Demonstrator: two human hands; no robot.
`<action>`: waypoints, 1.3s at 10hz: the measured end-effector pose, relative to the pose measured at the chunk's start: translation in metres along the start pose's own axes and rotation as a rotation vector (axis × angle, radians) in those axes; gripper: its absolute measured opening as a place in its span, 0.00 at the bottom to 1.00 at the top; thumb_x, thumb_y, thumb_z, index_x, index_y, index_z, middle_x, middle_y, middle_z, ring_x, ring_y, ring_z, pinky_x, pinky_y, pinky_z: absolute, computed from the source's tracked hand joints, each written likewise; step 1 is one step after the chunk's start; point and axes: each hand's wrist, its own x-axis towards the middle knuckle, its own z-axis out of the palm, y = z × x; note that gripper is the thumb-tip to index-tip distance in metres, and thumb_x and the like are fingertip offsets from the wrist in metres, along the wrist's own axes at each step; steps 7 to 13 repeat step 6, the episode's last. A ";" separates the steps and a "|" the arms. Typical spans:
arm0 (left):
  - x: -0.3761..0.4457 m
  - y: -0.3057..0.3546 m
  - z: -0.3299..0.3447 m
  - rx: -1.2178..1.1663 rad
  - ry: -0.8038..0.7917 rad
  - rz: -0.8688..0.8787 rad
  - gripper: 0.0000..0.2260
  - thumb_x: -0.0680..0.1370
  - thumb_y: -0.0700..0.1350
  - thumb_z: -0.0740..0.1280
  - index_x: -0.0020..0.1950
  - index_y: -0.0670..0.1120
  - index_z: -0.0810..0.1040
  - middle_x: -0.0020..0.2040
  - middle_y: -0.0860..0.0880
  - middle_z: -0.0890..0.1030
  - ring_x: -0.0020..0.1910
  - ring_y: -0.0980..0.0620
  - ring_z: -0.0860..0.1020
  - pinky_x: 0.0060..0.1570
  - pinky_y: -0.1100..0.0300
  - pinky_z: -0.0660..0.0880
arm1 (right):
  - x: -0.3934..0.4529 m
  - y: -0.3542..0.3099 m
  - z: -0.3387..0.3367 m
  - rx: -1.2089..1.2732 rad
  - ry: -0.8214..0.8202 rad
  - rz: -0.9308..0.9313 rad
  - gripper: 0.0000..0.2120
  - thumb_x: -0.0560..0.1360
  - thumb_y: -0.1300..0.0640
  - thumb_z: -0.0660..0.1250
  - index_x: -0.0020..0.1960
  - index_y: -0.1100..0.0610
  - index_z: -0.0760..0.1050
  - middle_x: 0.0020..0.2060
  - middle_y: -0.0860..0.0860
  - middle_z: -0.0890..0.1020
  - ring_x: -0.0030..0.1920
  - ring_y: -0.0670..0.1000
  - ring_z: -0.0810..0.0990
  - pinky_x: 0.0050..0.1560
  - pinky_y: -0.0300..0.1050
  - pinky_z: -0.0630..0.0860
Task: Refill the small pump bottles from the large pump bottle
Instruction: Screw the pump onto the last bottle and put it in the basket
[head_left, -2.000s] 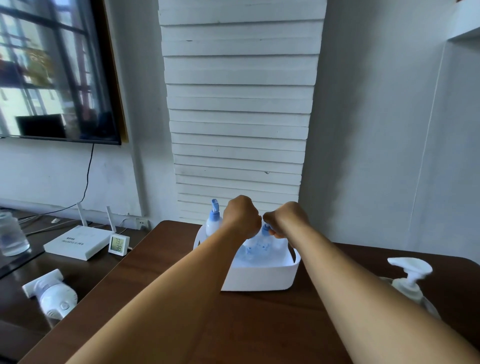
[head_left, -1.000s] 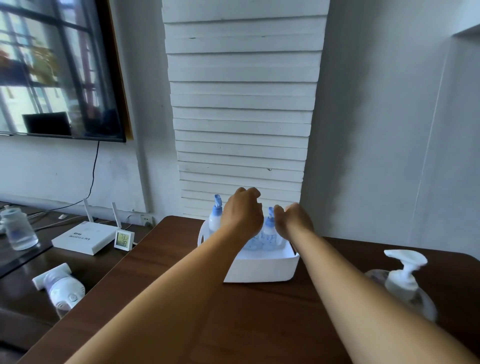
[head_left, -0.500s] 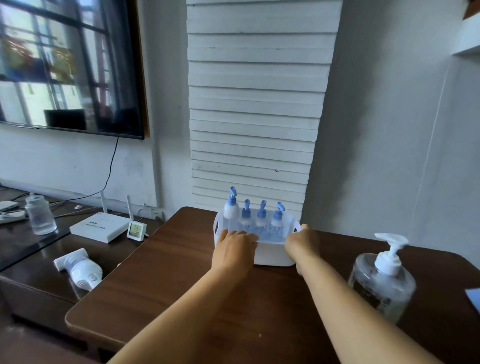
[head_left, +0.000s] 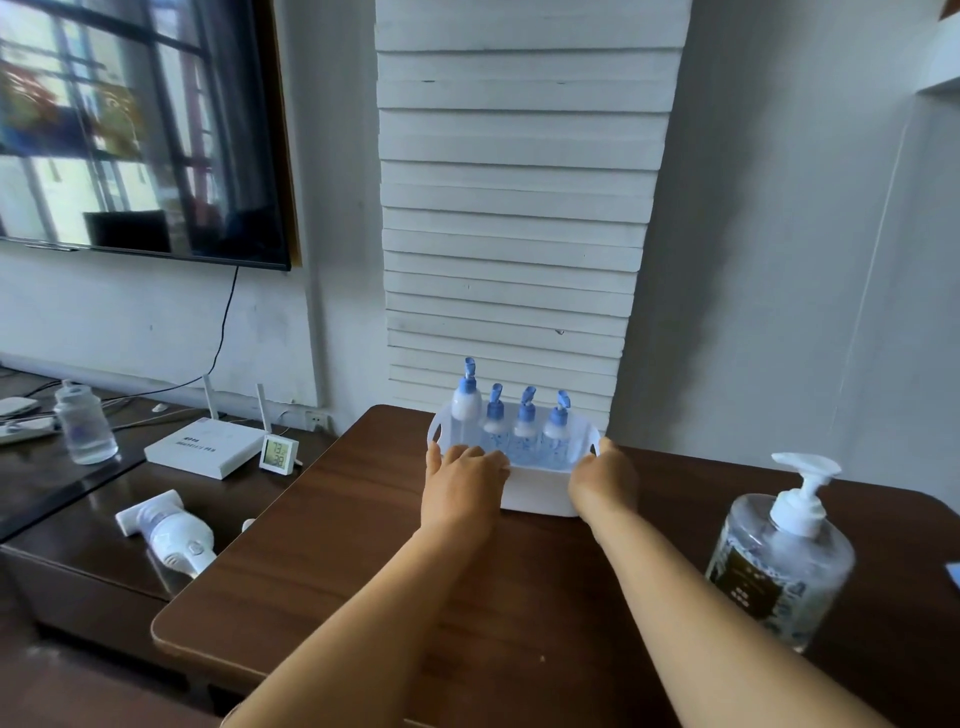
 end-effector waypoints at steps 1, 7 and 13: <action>-0.001 0.004 -0.001 0.019 0.005 -0.017 0.13 0.82 0.47 0.53 0.59 0.50 0.76 0.51 0.50 0.78 0.61 0.49 0.70 0.74 0.49 0.47 | 0.003 0.001 0.001 -0.063 0.023 -0.011 0.18 0.82 0.61 0.51 0.71 0.61 0.64 0.66 0.60 0.73 0.65 0.59 0.73 0.52 0.43 0.68; 0.000 0.007 -0.010 -0.013 -0.012 -0.035 0.16 0.82 0.51 0.53 0.67 0.51 0.71 0.64 0.50 0.74 0.68 0.50 0.66 0.74 0.49 0.46 | 0.001 0.002 -0.004 -0.138 -0.042 -0.087 0.26 0.81 0.53 0.54 0.76 0.57 0.54 0.72 0.58 0.66 0.70 0.59 0.67 0.65 0.49 0.66; 0.000 0.007 -0.010 -0.013 -0.012 -0.035 0.16 0.82 0.51 0.53 0.67 0.51 0.71 0.64 0.50 0.74 0.68 0.50 0.66 0.74 0.49 0.46 | 0.001 0.002 -0.004 -0.138 -0.042 -0.087 0.26 0.81 0.53 0.54 0.76 0.57 0.54 0.72 0.58 0.66 0.70 0.59 0.67 0.65 0.49 0.66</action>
